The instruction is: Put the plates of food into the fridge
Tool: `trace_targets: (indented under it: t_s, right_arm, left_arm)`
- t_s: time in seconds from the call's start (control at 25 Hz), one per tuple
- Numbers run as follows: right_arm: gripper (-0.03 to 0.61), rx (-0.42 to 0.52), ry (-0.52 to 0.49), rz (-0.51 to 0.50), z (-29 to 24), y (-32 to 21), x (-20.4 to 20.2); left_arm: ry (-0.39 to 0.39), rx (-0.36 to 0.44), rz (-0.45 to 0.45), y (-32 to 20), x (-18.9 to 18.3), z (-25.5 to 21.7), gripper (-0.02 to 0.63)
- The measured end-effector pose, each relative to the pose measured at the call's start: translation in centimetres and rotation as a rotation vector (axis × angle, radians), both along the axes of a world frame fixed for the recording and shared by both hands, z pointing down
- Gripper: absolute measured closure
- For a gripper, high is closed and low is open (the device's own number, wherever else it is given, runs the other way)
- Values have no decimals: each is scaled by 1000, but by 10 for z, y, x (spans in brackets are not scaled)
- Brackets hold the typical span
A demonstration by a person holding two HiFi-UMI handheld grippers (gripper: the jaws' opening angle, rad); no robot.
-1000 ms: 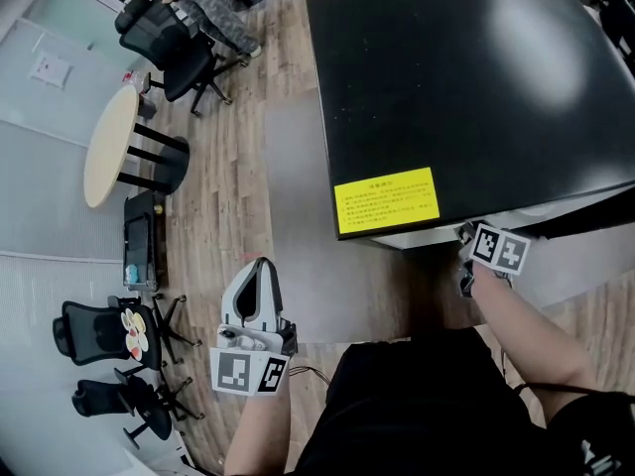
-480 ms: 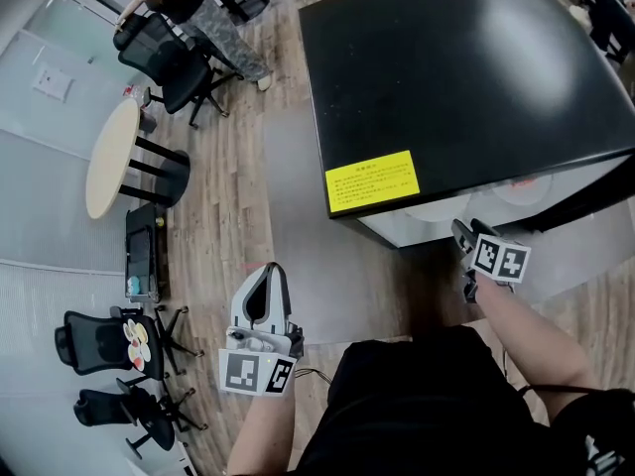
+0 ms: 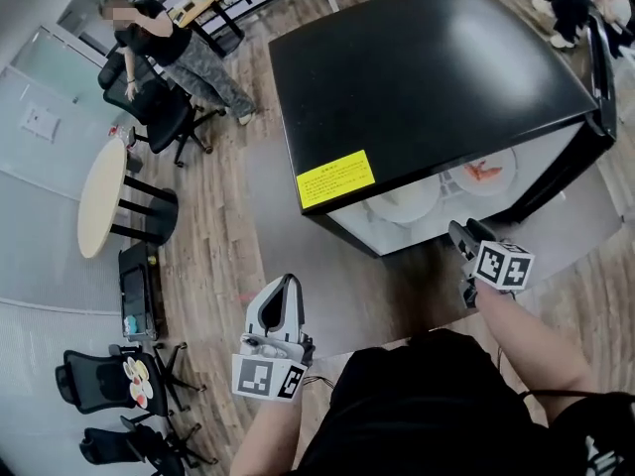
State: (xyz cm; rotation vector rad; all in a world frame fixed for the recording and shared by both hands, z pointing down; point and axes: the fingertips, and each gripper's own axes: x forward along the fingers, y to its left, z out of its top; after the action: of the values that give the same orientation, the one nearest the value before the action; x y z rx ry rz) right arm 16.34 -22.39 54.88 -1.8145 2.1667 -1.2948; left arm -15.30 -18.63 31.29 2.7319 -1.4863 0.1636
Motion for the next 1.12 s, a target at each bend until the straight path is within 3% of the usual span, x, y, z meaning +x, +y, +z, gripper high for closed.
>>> trace_targets:
  t_s: [0.08, 0.24, 0.4, 0.6, 0.8, 1.12]
  right_arm:
    - [351, 50, 15, -21, -14, 5, 3]
    - [469, 109, 70, 16, -45, 21, 21]
    - [526, 205, 181, -11, -79, 38, 16]
    - [558, 324, 312, -12, -125, 65, 7]
    - [570, 398, 355, -9, -164, 97, -18]
    - [572, 425, 448, -20, -189, 140, -52]
  left_arm:
    - [12, 3, 24, 2, 7, -2, 611]
    - [27, 17, 101, 6, 21, -14, 611]
    - [40, 34, 127, 10, 18, -21, 611]
    - [62, 46, 161, 25, 5, -24, 611]
    - [77, 25, 169, 51, -16, -15, 611]
    - [105, 39, 128, 79, -62, -23, 611]
